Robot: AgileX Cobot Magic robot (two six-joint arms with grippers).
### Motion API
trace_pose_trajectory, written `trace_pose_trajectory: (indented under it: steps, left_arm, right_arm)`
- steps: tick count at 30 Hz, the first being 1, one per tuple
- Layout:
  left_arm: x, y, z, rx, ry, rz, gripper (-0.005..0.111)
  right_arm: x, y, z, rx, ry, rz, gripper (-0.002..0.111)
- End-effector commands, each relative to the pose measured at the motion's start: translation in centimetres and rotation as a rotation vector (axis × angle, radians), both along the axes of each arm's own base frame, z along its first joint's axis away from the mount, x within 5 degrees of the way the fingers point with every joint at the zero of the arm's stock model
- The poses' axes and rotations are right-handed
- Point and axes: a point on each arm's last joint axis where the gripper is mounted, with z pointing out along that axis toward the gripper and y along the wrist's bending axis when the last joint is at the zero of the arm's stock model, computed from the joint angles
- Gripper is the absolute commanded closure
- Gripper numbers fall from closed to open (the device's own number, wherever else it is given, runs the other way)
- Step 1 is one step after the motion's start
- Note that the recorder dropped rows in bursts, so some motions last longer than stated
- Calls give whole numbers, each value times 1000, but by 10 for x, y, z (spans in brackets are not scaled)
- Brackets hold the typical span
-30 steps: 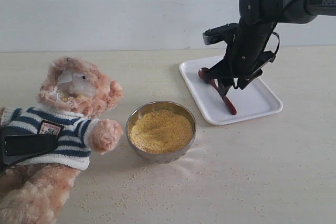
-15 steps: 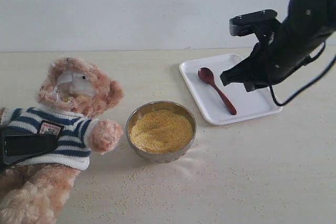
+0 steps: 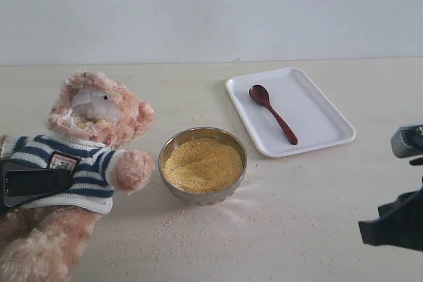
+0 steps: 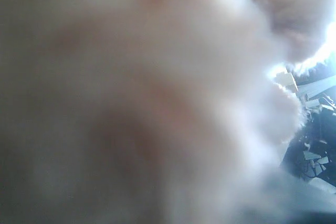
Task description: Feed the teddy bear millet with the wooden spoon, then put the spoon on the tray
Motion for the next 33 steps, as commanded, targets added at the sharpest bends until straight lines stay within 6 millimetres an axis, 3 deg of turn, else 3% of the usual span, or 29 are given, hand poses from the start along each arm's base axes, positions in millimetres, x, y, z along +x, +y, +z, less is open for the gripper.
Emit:
trace_pose_trajectory:
  steps: [1, 9, 18, 33]
  left_arm:
    - [2, 0, 4, -26, -27, -4, 102]
    - [2, 0, 4, -26, -27, -4, 102]
    - [2, 0, 4, -26, -27, -4, 102]
    - [2, 0, 4, -26, -27, -4, 102]
  right_arm:
    - [-20, -7, -7, 7, -10, 0, 108]
    - [-46, -19, 7, 79, -190, -4, 108]
    - [-66, -26, 37, 184, -451, -3, 108]
    - [-92, -44, 60, 228, -747, -77, 108]
